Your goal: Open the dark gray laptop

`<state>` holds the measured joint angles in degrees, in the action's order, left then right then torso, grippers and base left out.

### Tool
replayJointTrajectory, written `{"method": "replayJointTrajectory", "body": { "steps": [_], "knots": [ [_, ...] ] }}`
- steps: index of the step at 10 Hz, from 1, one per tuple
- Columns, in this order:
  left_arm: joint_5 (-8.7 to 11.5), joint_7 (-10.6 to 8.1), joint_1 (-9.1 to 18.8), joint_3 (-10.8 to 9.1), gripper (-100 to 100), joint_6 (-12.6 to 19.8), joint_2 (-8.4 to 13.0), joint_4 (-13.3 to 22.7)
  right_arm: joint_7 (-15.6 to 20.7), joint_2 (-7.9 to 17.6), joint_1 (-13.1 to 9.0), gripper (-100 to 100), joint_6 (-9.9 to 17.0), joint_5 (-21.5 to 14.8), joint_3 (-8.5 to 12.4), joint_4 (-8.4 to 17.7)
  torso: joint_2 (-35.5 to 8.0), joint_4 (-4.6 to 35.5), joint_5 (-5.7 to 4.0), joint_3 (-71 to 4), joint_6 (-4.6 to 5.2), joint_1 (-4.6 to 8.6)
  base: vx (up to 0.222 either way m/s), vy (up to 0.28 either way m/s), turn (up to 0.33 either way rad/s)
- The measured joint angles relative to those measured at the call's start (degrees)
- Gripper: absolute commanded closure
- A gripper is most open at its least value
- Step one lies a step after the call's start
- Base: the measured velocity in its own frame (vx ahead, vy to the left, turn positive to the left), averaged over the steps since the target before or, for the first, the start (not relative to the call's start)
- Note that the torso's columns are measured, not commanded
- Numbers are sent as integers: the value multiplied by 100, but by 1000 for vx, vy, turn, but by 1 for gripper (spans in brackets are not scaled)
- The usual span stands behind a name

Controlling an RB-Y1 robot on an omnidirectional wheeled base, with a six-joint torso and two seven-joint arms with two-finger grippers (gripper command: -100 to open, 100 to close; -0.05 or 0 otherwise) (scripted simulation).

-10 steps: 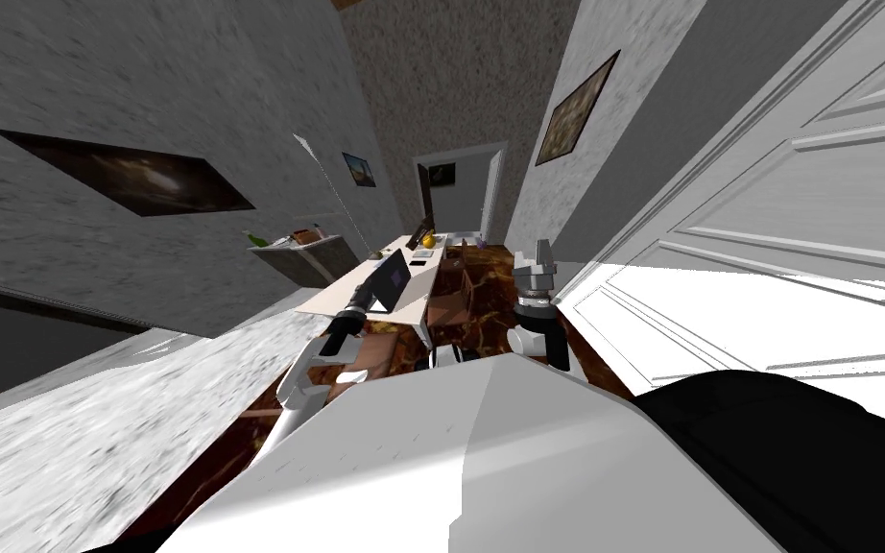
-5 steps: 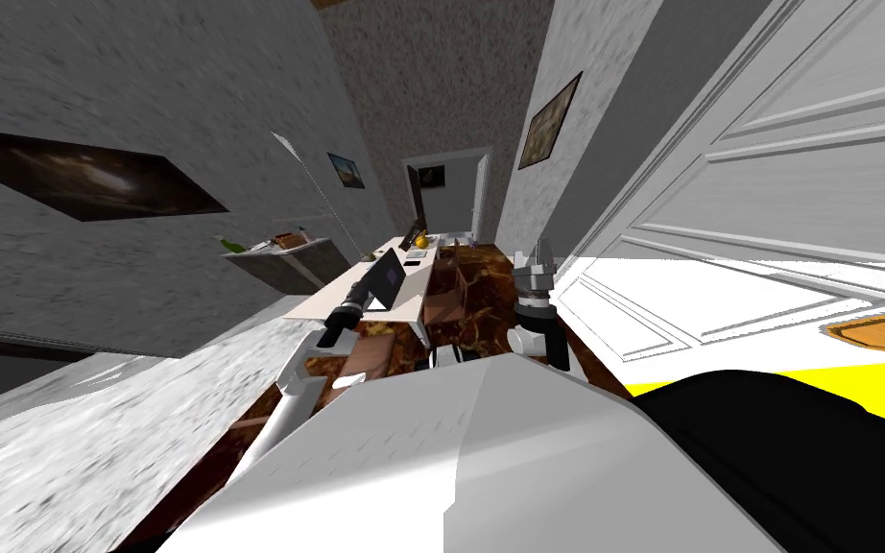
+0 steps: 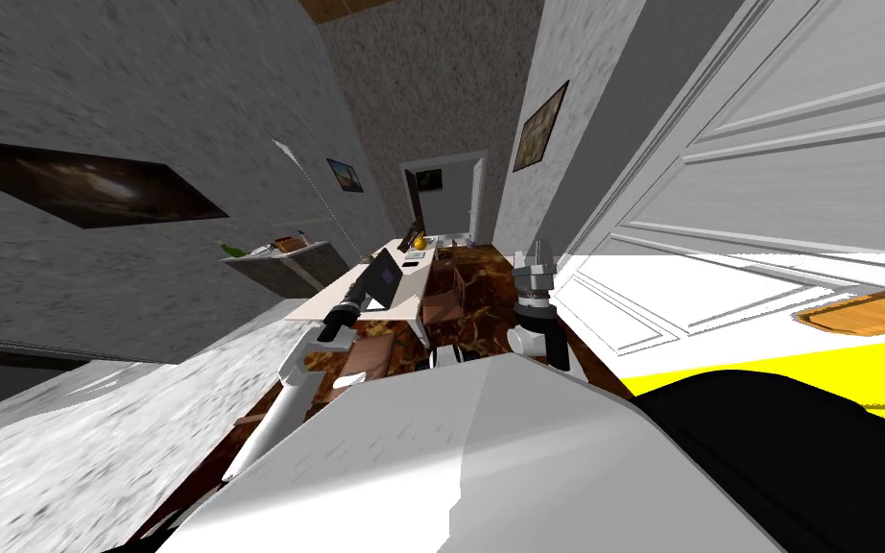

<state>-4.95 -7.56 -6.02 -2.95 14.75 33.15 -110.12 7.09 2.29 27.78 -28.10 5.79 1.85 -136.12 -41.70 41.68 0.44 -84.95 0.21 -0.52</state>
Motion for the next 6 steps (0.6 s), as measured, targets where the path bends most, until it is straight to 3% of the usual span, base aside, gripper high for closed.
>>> {"method": "replayJointTrajectory", "body": {
  "steps": [1,5,6],
  "knots": [
    [99,8,73,-73,100,-41,121,125,0,0,1,0,0,0,1,0,-25,17,5,26,8,27,-83,29,-102],
    [137,-7,165,-87,100,-132,111,701,0,-1,3,0,-1,0,0,-1,25,-22,17,-8,-18,5,3,-15,13],
    [153,-9,140,-96,100,-104,138,721,0,0,4,0,-1,0,1,-1,24,-19,19,-9,-9,-4,-153,-26,-309]
  ]
}}
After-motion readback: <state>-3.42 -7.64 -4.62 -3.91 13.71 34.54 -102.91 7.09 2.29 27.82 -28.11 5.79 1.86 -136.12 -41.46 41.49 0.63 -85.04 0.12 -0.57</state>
